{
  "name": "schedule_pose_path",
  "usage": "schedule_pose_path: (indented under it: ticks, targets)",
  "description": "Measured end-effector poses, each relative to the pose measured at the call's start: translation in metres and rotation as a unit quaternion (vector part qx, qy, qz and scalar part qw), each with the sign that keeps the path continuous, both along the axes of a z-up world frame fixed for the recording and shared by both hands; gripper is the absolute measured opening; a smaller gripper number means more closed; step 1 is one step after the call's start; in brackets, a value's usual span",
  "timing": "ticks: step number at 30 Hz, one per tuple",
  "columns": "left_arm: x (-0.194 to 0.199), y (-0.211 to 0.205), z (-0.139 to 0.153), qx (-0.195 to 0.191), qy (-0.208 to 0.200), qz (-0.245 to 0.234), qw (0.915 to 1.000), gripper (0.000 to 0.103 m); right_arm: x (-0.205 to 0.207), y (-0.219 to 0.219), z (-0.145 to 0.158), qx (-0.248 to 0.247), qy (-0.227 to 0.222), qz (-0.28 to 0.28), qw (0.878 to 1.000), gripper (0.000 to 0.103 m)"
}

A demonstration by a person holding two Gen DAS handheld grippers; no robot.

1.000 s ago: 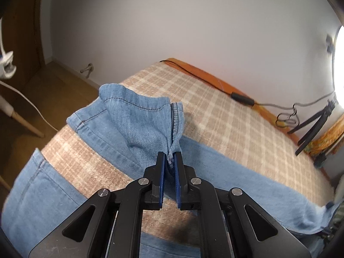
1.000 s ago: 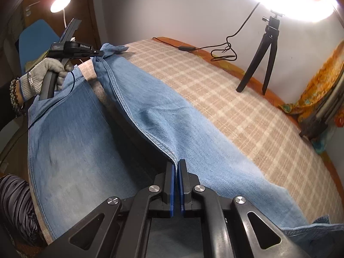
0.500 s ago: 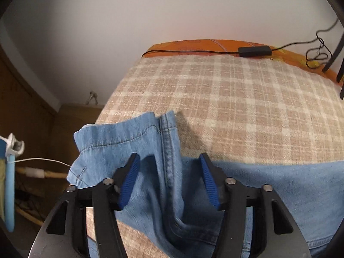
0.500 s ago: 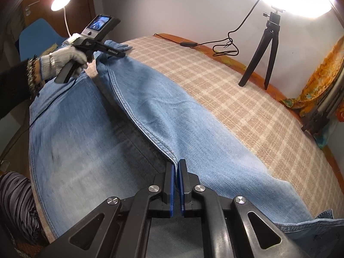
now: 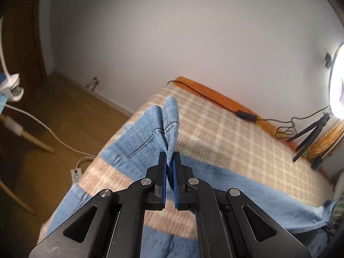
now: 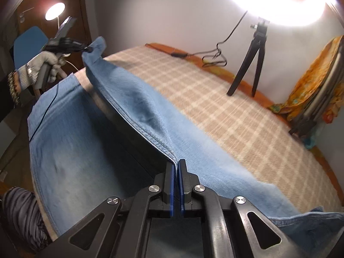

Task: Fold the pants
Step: 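Lift both hems and carry them toward the jeans waistband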

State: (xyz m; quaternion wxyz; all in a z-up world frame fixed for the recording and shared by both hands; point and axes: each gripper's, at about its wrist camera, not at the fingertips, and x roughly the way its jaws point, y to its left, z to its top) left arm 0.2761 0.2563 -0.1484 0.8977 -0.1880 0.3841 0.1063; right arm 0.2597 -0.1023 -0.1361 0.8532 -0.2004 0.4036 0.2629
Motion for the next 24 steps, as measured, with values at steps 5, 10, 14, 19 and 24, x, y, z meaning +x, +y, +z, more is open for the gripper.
schedule_pose_path:
  ticks: [5, 10, 14, 19, 24]
  targets:
    - [-0.041, 0.012, 0.017, -0.034, -0.030, -0.007, 0.9989, 0.004, -0.022, 0.002, 0.033, -0.006, -0.023, -0.005, 1.000, 0.001]
    - [-0.088, 0.019, 0.019, -0.060, -0.052, -0.006, 0.9968, 0.003, -0.058, 0.008, 0.060, -0.017, -0.034, 0.011, 0.999, 0.001]
    - [-0.131, 0.018, 0.007, -0.077, -0.056, -0.017, 0.9953, 0.003, -0.095, 0.010, 0.065, -0.021, -0.023, 0.018, 0.999, 0.001]
    - [-0.176, 0.028, -0.016, -0.105, -0.059, -0.006, 0.9928, 0.003, -0.140, 0.016, 0.053, -0.026, 0.001, 0.033, 0.999, 0.001]
    - [-0.211, 0.039, -0.052, -0.162, -0.063, 0.025, 0.9845, 0.003, -0.161, 0.021, 0.025, -0.020, 0.030, 0.025, 0.999, 0.001]
